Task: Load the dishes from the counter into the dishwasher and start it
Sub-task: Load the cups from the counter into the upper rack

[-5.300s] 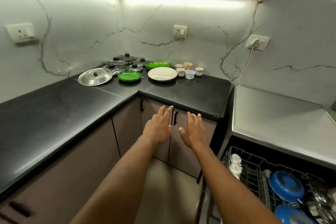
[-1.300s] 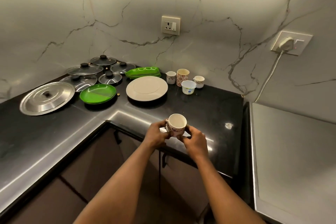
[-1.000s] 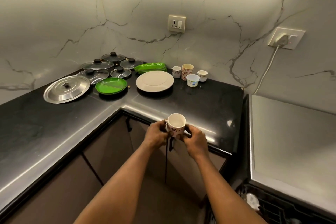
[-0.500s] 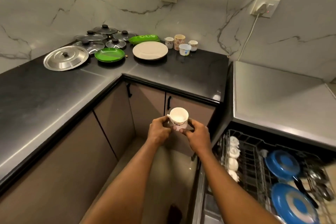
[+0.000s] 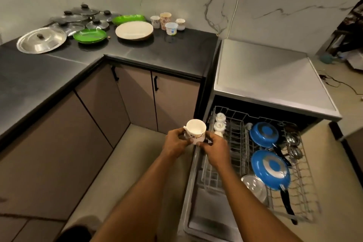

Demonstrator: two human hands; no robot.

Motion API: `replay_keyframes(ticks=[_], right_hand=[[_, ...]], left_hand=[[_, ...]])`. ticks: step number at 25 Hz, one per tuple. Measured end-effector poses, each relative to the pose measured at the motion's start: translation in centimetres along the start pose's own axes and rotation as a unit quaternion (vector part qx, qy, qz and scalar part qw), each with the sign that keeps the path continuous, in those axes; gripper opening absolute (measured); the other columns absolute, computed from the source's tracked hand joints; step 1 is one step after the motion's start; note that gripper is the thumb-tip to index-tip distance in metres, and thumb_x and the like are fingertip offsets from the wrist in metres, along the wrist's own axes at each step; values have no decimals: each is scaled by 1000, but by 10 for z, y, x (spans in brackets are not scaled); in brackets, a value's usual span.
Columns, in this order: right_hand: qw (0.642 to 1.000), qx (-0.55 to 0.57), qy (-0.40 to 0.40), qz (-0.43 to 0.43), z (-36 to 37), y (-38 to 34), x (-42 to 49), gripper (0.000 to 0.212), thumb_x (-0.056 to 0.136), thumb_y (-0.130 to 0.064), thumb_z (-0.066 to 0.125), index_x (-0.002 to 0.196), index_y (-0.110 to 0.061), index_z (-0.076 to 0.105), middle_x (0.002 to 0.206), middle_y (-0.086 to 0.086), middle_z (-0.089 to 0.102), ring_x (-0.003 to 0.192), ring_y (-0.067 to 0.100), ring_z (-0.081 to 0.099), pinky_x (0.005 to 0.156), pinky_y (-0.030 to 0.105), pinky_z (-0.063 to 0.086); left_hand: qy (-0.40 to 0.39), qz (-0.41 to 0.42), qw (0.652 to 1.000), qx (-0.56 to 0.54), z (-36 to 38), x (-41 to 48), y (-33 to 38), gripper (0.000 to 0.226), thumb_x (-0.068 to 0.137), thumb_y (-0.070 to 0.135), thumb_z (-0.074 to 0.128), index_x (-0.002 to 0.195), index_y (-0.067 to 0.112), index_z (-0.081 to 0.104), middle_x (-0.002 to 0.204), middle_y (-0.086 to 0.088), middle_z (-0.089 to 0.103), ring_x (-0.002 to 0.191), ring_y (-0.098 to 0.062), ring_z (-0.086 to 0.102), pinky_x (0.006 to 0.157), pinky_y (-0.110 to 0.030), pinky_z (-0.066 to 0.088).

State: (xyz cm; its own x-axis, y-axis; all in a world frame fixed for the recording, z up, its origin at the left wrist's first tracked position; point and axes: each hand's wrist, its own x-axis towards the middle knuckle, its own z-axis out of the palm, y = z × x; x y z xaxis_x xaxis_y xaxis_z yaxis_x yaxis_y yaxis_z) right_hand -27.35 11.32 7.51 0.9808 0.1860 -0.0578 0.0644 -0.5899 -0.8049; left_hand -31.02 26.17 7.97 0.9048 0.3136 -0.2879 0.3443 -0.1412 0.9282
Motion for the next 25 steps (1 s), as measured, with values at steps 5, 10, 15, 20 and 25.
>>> replay_keyframes(ticks=[5,10,15,20,25], right_hand=[[999,17,-38,30,-39,60,-38,29,79,-22,76,107,-17,71,96,-1,72,87,18,66,75,38,54],[994,31,-95,43,-74,104,-59,36,84,-20,72,119,-21,64,101,-7,67,90,8,64,76,25,52],[990,35,-103,90,-82,127,-50,36,81,-14,75,114,-21,66,92,-10,67,87,8,66,72,23,53],[984,34,-88,151,-74,162,-32,33,86,-27,72,117,-17,67,93,-9,67,88,12,64,83,37,54],[979,17,-83,186,-43,220,13,31,92,-39,61,109,-15,68,91,1,70,83,18,64,74,35,52]], left_hand=[[-20,-63,997,-45,72,-45,-12,45,89,-3,66,132,4,54,115,-2,59,94,-20,57,66,-31,51],[-36,-132,990,-46,127,-62,-31,36,92,5,65,128,3,57,116,-16,65,88,-21,64,68,-34,54],[-38,-188,979,-62,155,-44,-42,35,93,25,67,119,2,63,94,-15,67,63,-16,59,49,-27,50],[-63,-201,976,-55,179,-26,-67,29,89,15,72,115,8,64,87,-2,65,69,-10,57,54,-24,46],[25,-246,966,-71,225,19,-118,25,86,19,75,106,7,67,81,-9,67,72,-17,58,65,-32,48]])
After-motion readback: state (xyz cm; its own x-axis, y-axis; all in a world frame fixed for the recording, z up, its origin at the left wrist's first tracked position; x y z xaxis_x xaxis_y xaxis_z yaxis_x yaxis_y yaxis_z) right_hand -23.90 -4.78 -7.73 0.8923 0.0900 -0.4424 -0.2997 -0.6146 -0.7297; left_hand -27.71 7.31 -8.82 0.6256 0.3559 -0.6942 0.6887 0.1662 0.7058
